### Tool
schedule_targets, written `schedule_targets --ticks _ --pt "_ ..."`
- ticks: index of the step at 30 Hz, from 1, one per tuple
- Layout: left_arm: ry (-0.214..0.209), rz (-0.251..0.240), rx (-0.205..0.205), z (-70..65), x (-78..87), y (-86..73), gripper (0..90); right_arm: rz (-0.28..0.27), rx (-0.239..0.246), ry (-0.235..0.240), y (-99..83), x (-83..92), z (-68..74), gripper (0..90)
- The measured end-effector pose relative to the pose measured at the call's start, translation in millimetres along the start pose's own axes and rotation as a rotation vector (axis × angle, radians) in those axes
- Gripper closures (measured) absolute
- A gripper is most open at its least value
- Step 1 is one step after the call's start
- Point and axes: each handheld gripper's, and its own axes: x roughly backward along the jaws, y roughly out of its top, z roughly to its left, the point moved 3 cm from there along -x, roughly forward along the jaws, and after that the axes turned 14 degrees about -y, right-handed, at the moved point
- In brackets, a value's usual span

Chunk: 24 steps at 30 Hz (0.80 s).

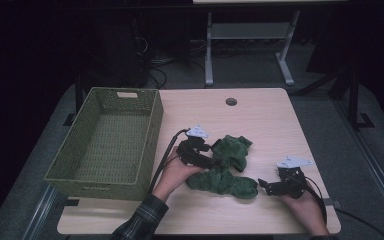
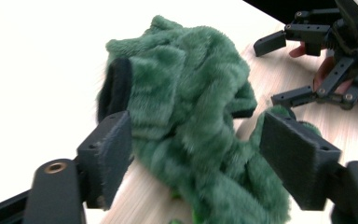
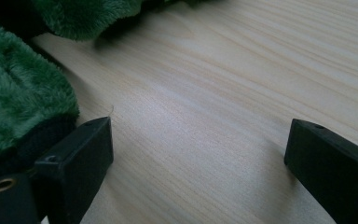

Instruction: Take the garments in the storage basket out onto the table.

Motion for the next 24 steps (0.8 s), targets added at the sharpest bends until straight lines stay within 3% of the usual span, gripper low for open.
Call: schedule_targets --ticks 4,9,14,17,20,24 --pt "-0.006 -0.025 0.002 -1.3 12.7 -10.8 23.2 0.002 -0.002 0.001 -0.1 0.2 0.2 7.6" --pt "0.019 0.011 -0.035 -6.0 19.8 -28.3 18.3 0.000 0.000 0.000 0.1 0.0 0.0 7.6" --pt "0.032 0.014 -0.033 -12.2 27.9 -43.8 18.5 -0.004 0.009 0.003 -1.6 1.9 0.1 7.7" --pt "0.036 0.011 -0.030 -14.7 30.1 -50.1 19.2 0.032 0.028 0.017 -0.2 5.0 -0.9 11.0" --pt "0.042 0.029 -0.032 -15.6 28.0 -57.6 19.5 0.020 0.029 0.021 0.8 10.8 -2.6 14.0" --pt "0.057 0.047 -0.031 -15.8 27.3 -64.9 22.5 -0.028 0.006 0.078 4.1 27.1 -2.4 20.0"
